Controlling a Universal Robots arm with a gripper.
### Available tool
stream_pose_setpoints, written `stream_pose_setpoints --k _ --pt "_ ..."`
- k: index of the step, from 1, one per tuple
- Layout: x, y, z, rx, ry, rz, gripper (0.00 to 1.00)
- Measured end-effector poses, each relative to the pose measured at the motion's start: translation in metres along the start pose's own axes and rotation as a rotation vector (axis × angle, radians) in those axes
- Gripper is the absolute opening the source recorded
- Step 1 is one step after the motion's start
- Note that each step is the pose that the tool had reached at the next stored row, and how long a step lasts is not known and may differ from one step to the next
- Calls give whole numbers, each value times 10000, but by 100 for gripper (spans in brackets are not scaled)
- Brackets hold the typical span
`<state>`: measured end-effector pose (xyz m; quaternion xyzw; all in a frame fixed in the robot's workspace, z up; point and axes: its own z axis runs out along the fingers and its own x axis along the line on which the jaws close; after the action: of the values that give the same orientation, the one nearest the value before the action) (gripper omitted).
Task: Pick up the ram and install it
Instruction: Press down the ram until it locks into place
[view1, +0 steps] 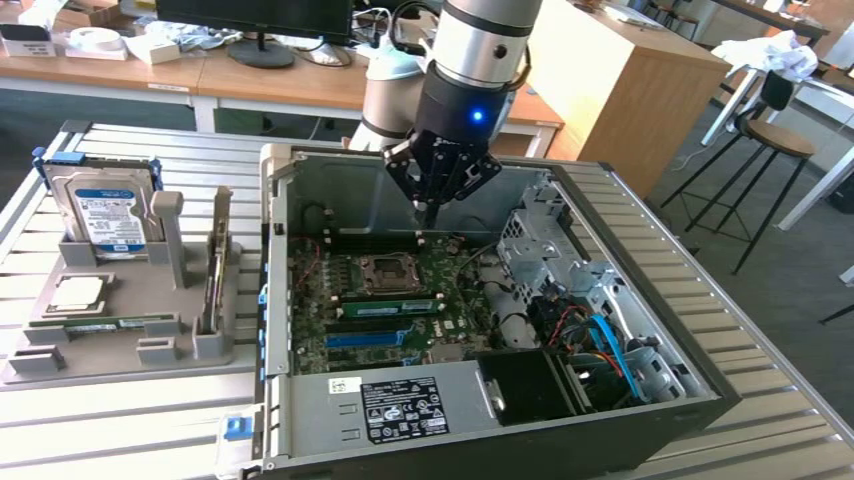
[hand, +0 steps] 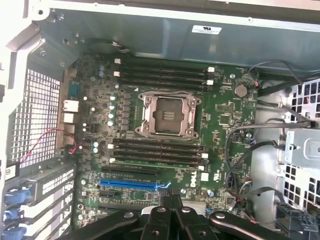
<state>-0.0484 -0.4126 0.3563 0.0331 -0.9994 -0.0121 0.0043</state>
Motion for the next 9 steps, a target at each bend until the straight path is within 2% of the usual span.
stream_pose_setpoints --k 9 --pt "31 2 1 -7 5 4 10"
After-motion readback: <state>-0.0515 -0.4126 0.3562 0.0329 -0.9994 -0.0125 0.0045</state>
